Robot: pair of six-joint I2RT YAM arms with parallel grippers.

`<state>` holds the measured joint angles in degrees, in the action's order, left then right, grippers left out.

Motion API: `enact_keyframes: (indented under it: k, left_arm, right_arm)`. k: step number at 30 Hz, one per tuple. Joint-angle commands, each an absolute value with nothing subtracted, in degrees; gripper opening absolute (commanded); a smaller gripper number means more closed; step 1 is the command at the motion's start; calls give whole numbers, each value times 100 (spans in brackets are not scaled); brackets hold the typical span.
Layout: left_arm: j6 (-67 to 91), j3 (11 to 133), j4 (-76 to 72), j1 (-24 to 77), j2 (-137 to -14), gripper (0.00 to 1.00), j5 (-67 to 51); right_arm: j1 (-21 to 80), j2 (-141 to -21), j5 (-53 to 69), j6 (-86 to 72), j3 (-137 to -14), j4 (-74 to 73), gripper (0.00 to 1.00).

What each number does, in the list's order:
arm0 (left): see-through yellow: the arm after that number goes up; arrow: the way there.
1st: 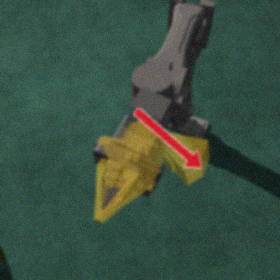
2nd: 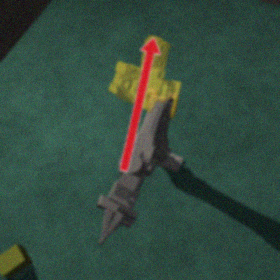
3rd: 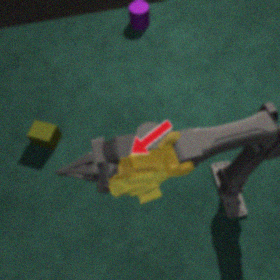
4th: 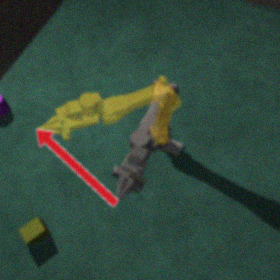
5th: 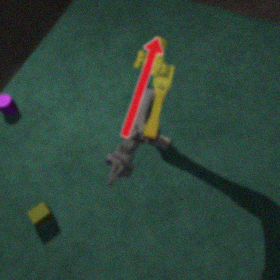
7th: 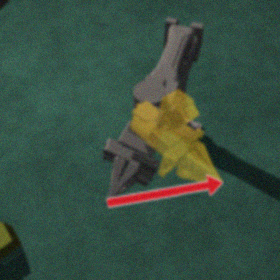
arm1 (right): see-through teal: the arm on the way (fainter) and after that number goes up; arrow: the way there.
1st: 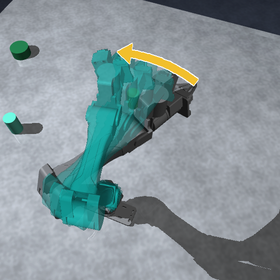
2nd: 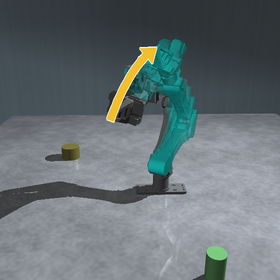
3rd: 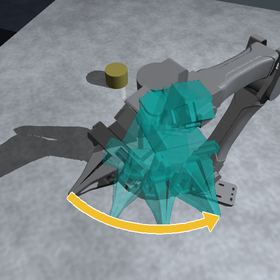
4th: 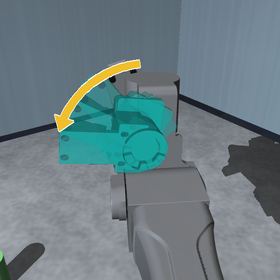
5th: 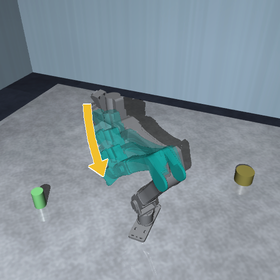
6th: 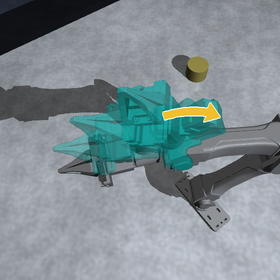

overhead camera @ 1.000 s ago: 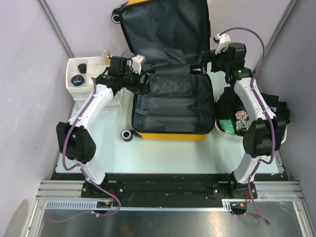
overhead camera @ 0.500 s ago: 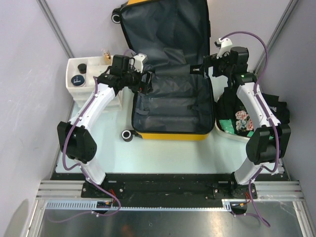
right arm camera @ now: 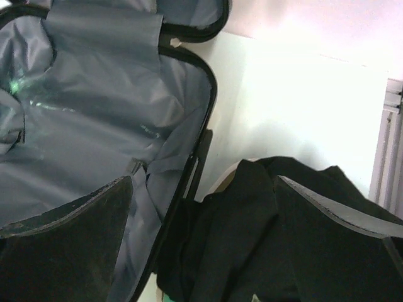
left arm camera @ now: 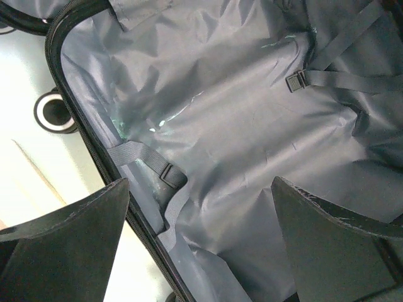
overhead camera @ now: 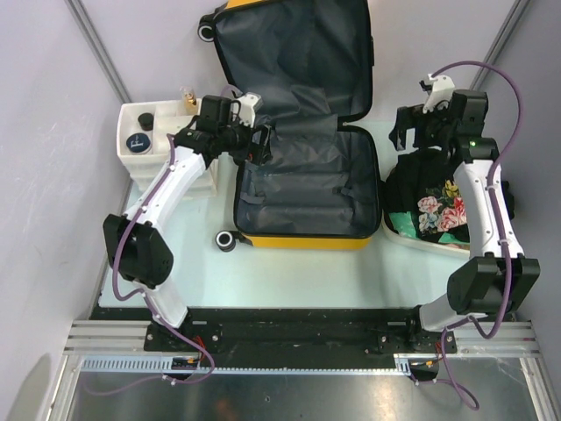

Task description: Open, take out, and arrange the luggage

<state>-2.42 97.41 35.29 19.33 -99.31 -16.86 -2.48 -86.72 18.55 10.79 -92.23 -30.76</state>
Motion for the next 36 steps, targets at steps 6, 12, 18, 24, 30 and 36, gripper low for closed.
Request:
enact_keyframes:
  k: [6, 12, 18, 24, 30, 36]
  left_arm:
    - [-237, 10195, 3472, 1986, -10019, 100, -1758]
    - [-360, 10195, 3480, 2004, -10046, 100, -1793]
    - [-465, 10064, 3463, 2004, -10020, 100, -1644]
    - [-746, 9633, 3472, 2004, -9765, 100, -1248]
    - [-888, 9378, 3472, 2004, -9607, 100, -1064]
    - [-800, 9395, 3472, 2004, -9615, 100, -1098]
  right_arm:
    - [-491, -8533, 1398, 2108, -8806, -4394, 99]
    - [-1484, -10009, 1616, 1786, -10079, -4176, 100]
    - [-1670, -11205, 1644, 1047, -10959, -3298, 99]
    - [-1494, -12478, 1572, 993, -11732, -3540, 99]
    - [-1529, -13086, 2468, 1573, -11760, -4480, 97]
    - [-1617, -12561, 3128, 2091, -10558, -4983, 93]
